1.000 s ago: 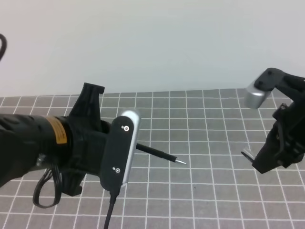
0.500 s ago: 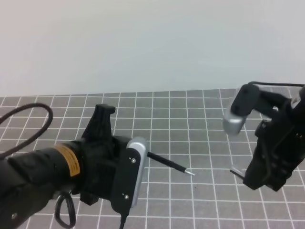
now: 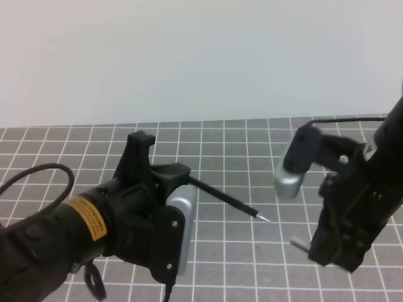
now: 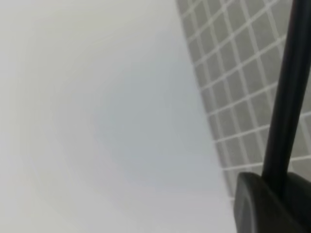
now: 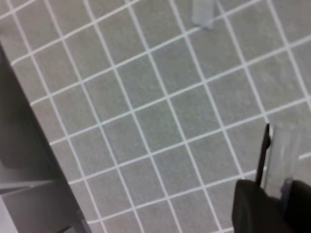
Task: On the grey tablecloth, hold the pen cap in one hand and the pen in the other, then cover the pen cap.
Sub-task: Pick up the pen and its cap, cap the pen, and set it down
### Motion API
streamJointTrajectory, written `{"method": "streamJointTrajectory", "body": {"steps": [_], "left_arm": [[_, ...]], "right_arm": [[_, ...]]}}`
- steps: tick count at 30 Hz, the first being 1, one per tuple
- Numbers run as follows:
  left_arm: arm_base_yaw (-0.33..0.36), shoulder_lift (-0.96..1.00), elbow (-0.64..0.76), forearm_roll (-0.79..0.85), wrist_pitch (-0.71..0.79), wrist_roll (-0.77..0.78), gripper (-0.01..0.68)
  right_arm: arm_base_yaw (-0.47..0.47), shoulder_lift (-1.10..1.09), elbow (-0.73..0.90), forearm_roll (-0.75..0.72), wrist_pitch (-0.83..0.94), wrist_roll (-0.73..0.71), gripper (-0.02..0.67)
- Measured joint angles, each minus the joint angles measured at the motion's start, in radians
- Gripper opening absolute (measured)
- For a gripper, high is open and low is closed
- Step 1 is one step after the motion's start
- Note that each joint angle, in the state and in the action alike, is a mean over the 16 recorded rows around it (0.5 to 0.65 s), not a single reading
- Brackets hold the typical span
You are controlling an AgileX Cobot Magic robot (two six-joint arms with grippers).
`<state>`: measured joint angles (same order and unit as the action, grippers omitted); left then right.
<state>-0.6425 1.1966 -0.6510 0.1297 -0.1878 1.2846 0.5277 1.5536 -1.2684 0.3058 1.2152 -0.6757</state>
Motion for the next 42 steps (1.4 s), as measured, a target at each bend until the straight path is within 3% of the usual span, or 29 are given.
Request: {"method": "streamJointTrajectory", "body": {"steps": [17,42], "left_arm": [[0.001,0.012,0.136,-0.197,-0.403,0.178,0.001],[0.001,0.131,0.136,-0.188,-0.357,0.254,0.001]], "right_arm": [[0.056,0.000,-0.051,-0.037,0.001,0.030,0.093],[0.053,0.060,-0.114,-0.185,0.002,-0.074,0.093]]}}
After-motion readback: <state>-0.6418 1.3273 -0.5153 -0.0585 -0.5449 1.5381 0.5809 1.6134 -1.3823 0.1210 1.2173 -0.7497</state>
